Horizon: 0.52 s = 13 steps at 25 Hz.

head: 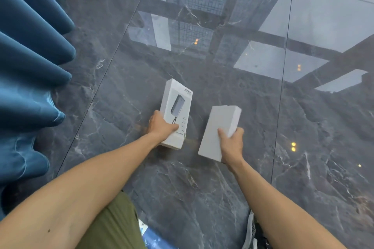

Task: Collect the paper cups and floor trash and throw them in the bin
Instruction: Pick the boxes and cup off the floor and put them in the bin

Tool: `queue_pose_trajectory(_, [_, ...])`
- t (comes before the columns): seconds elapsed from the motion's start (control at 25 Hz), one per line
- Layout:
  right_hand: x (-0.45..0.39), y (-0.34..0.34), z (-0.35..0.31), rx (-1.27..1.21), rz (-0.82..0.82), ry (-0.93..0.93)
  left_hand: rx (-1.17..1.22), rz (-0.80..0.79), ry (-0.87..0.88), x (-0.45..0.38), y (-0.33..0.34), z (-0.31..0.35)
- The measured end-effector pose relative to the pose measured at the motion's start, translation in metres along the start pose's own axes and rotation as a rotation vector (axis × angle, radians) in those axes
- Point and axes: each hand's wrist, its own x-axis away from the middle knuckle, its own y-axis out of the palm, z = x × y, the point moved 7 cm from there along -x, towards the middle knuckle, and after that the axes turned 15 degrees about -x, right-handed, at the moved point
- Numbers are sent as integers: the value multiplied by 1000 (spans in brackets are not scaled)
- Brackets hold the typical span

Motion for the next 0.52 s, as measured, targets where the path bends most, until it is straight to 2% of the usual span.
queue_pose_trajectory(0.08, [1, 7, -8, -228, 14, 99, 78, -43, 32, 8, -6, -4])
queue_pose_trajectory(0.2, [12, 27, -28, -393, -103, 133, 223, -81, 48, 21, -13, -15])
queue_pose_trajectory(0.36, [33, 56, -42, -266, -302, 135, 399, -210, 78, 34, -21, -14])
queue_pose_trajectory(0.52, [41, 69, -34, -135, -322, 71, 508, -350, 79, 41, -16, -11])
